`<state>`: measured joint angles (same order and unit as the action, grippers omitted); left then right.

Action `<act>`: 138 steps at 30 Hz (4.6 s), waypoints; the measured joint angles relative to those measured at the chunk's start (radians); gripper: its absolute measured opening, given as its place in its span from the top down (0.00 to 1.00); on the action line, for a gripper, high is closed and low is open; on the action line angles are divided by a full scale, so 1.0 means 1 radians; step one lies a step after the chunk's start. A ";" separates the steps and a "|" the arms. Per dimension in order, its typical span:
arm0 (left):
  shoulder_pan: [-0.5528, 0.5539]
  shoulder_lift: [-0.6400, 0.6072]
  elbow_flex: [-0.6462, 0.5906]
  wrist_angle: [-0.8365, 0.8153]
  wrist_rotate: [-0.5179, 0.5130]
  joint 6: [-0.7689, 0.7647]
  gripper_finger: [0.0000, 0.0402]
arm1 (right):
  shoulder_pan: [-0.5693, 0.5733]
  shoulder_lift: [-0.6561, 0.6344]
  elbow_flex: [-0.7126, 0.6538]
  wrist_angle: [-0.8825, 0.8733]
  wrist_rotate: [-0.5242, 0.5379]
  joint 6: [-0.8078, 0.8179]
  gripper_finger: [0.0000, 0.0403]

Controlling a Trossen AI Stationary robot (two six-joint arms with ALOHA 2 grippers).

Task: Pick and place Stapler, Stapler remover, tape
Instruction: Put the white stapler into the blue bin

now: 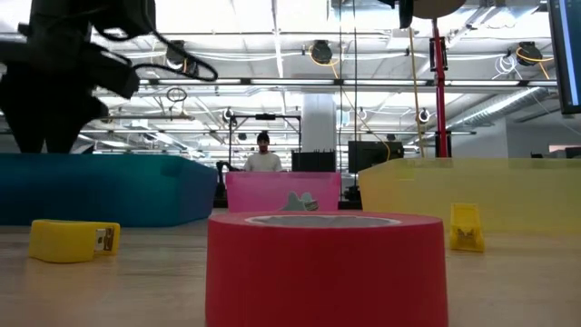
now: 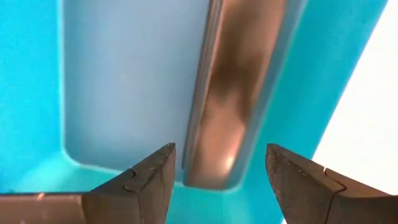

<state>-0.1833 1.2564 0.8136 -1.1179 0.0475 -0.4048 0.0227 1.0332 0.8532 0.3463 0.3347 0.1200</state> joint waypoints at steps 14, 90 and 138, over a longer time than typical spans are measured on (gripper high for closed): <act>0.000 0.000 0.279 -0.082 -0.023 -0.232 0.38 | -0.007 0.014 0.000 -0.223 0.190 -0.373 1.00; 0.320 -0.170 0.277 0.599 0.058 0.070 0.38 | -0.623 0.661 0.185 -0.881 -0.048 -1.310 0.58; 0.320 -0.170 0.277 0.617 0.060 0.061 0.38 | -0.590 0.591 0.179 -0.868 -0.147 -1.250 0.58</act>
<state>0.1364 1.0863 1.0908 -0.5009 0.1078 -0.3440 -0.5670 1.6238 1.0325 -0.5214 0.1876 -1.1301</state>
